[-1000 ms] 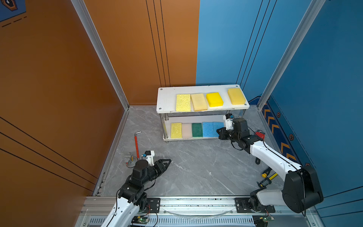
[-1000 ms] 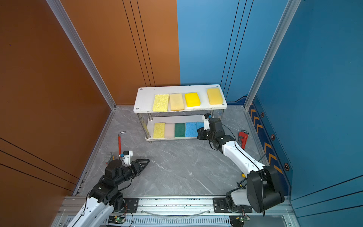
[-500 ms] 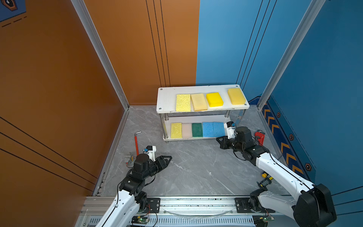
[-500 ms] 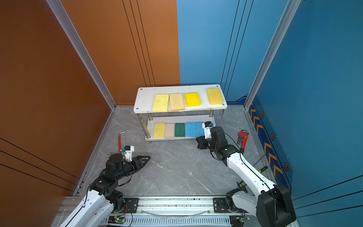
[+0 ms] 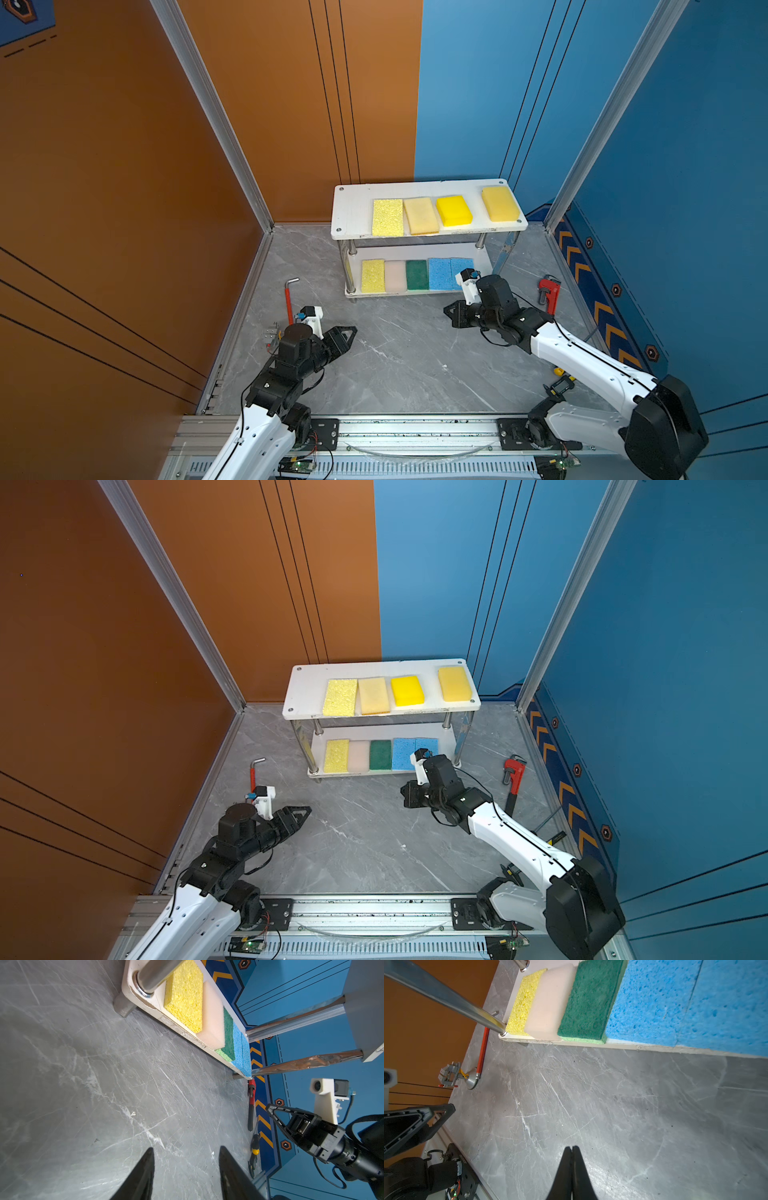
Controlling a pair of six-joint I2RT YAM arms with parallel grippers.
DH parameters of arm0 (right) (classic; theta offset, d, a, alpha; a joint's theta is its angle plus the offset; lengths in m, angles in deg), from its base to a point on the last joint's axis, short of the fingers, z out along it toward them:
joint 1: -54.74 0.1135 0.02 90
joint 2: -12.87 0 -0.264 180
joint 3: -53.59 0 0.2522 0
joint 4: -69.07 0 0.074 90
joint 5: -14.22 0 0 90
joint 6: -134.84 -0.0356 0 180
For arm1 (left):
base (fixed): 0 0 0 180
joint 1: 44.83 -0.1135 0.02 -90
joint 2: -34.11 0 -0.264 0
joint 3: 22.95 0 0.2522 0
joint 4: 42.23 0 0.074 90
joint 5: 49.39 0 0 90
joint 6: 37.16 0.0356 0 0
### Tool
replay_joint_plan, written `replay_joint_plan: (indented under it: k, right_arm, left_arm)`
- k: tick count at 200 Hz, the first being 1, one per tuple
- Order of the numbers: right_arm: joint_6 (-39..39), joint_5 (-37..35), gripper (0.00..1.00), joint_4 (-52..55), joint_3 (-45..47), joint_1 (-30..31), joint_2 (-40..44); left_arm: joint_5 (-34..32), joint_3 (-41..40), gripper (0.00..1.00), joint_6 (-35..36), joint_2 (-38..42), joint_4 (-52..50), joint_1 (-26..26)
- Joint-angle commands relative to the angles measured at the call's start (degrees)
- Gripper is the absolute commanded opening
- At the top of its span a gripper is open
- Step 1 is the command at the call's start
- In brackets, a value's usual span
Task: Arrange cleaning sponges on a shelf
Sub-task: Move the cleaning sponge to the shelf.
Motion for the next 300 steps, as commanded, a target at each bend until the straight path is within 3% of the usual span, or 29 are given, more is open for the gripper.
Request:
replay_joint_plan:
  k: [1, 70, 93, 117, 144, 148, 150, 154, 197, 238, 300]
  right_arm:
    - [3.52, -1.92, 0.07, 2.38, -2.93, 2.0, -0.47]
    - [10.59, -2.17, 0.1, -2.21, -4.66, 4.69, 0.61]
    - [11.17, -3.07, 0.17, -3.54, -3.66, 6.23, 1.98]
    - [12.92, -5.3, 0.45, -4.88, -3.59, 6.76, 3.22]
    - [14.23, -6.71, 0.66, -6.35, -4.3, 6.8, 4.04]
    - [14.5, -7.15, 0.8, -6.28, -4.58, 6.76, 4.19]
    - [14.72, -7.28, 0.93, -6.18, -4.69, 6.76, 4.21]
    - [15.07, -7.65, 1.0, -6.12, -4.94, 6.76, 4.34]
    - [14.63, -11.31, 1.0, -11.71, -3.16, 6.76, 8.17]
    - [10.48, -16.82, 1.0, -19.11, 0.31, 5.29, 12.29]
    - [9.72, -19.86, 1.0, -20.51, -0.36, -3.14, 18.21]
  left_arm:
    - [-3.18, 2.01, 0.52, 4.0, 1.78, -4.86, -0.18]
    - [-5.12, 3.63, 0.63, 8.67, 0.87, -3.03, -0.07]
    - [-3.69, 5.34, 0.65, 9.3, -1.14, -1.43, 0.1]
    - [-3.96, 8.07, 0.74, 12.69, -3.31, -1.28, 0.39]
    - [-4.28, 10.34, 0.88, 16.72, -5.41, -1.27, 0.35]
    - [-4.46, 10.69, 0.92, 17.07, -5.59, -1.25, 0.39]
    - [-4.48, 10.82, 0.93, 17.22, -5.66, -1.25, 0.39]
    - [-4.74, 11.09, 0.99, 17.37, -5.73, -1.28, 0.39]
    - [-5.85, 13.03, 0.98, 20.8, -5.88, -1.32, 0.23]
    - [-12.0, 14.05, 0.98, 24.1, -3.84, -1.84, 0.19]
    - [-17.65, 13.05, 0.98, 30.83, -2.02, 3.52, 0.12]
